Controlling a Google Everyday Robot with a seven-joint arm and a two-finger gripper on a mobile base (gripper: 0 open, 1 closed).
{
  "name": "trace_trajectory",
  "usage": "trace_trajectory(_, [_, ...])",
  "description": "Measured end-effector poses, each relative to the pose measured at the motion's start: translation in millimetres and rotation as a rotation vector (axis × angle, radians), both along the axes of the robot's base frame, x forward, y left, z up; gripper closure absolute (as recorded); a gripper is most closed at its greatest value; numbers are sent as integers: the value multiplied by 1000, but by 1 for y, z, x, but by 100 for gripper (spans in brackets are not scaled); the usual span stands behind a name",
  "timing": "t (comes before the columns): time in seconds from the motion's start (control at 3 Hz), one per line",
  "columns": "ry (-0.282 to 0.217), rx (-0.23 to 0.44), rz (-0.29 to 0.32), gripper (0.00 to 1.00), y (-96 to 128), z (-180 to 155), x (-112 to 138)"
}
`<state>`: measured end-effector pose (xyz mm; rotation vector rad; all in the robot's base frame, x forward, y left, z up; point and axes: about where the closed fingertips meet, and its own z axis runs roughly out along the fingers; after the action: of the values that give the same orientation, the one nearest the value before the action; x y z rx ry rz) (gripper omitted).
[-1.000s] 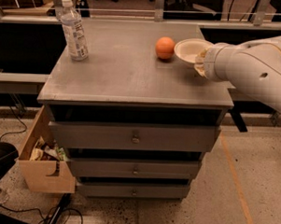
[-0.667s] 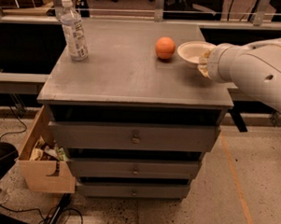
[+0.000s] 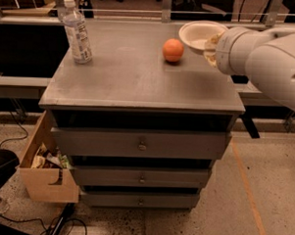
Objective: Move paper bowl near blue plastic bottle
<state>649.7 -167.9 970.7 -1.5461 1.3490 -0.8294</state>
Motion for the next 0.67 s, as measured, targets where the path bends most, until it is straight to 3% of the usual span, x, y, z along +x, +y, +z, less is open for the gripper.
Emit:
trace_trajectory(0.33, [-15,-3,132,100,57,19,-7])
trace_trajectory(0.67, [0,27,251,100,100,24,-9])
